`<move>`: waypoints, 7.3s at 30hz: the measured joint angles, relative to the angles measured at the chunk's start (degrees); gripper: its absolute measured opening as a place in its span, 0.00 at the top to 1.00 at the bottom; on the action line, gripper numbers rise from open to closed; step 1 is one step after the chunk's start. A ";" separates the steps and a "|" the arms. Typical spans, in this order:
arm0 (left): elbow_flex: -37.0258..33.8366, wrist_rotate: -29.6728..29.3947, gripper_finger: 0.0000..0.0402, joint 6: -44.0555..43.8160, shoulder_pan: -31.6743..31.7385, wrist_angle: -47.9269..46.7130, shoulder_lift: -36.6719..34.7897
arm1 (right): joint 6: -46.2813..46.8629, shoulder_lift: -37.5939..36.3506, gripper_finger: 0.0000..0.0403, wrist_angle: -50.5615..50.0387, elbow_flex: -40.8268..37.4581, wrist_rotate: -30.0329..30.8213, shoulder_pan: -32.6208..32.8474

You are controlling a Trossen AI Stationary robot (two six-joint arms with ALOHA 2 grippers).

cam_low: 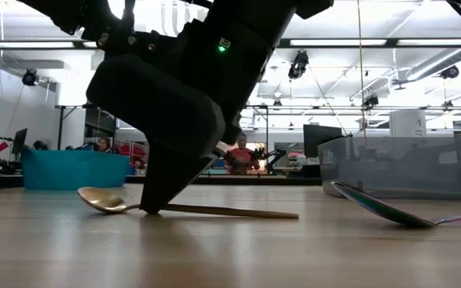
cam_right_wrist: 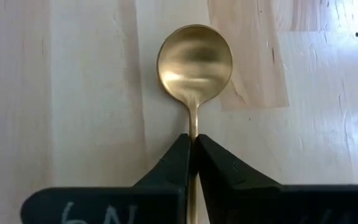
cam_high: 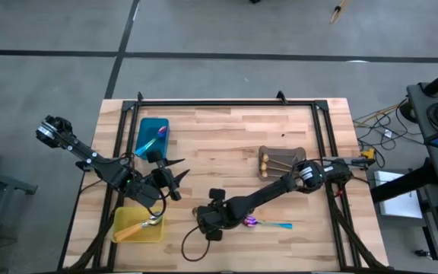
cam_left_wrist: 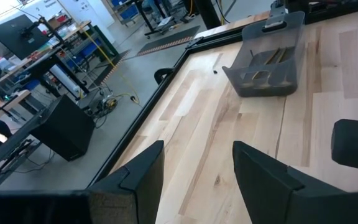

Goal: Sort silverware by color (type)
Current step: Put the gold spoon into the black bin, then put the blue spoon into the blue bin

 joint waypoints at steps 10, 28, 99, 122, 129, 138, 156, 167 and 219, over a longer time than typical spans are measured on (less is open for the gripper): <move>0.00 -0.01 0.57 0.00 0.00 0.05 0.00 | -5.39 -8.99 0.97 -2.21 -0.38 1.40 -1.71; 0.04 -0.02 0.57 0.00 0.00 0.25 -0.02 | -17.45 -27.61 0.97 -30.80 -5.54 6.39 -6.05; 0.04 0.02 0.57 0.26 0.00 0.13 -0.02 | -25.17 -67.40 0.97 4.07 -72.96 -0.89 -21.39; 0.02 0.00 0.57 0.81 0.01 0.02 -0.02 | -15.32 -67.65 0.80 3.53 -68.50 -1.04 -21.38; 0.02 0.02 0.57 -1.36 0.00 0.04 0.00 | -7.73 -67.71 0.85 3.59 -58.97 -1.52 -19.94; 0.02 18.35 0.57 -20.84 -0.19 2.85 1.62 | -8.12 -67.49 0.90 3.96 -50.27 -1.68 -10.81; 3.70 22.78 0.57 -16.15 -1.81 19.82 17.08 | 2.41 -66.90 0.89 5.53 -55.03 -1.60 7.09; 10.97 20.78 0.57 -5.58 -1.74 19.62 21.16 | 7.86 -64.01 0.65 12.55 -55.10 -1.49 11.14; 11.69 19.51 0.57 -8.41 -1.88 19.35 21.22 | 6.81 -33.95 0.96 11.57 -47.58 -4.13 16.23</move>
